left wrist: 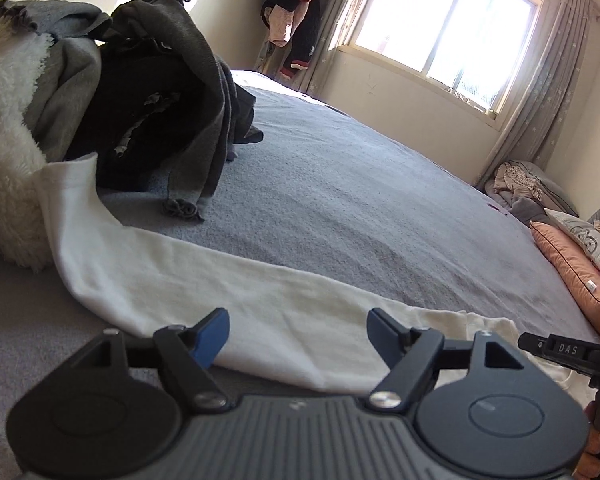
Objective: Fold clothes
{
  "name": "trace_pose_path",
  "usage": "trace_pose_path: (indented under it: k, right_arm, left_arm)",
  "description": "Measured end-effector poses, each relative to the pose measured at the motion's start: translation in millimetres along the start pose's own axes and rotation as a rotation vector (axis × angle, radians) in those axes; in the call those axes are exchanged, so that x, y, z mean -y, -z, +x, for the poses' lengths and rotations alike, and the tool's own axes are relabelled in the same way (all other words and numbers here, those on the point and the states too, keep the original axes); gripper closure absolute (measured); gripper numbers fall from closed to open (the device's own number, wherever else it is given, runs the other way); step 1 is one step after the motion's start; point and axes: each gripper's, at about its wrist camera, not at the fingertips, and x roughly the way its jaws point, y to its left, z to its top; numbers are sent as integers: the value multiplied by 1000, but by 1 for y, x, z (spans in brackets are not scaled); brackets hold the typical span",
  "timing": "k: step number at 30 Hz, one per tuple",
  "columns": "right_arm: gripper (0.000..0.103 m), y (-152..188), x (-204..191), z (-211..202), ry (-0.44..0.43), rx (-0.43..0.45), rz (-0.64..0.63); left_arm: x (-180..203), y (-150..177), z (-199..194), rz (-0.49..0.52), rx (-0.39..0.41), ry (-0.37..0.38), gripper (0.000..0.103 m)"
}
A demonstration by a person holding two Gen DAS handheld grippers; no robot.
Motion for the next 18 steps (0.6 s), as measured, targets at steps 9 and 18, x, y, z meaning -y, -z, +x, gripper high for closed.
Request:
trace_pose_path:
  k: [9, 18]
  right_arm:
    - [81, 23, 116, -54, 162, 36, 98]
    - [81, 65, 206, -92, 258, 35, 203]
  left_arm:
    - [65, 34, -8, 129, -79, 172, 21]
    - [108, 93, -20, 324, -146, 337, 18]
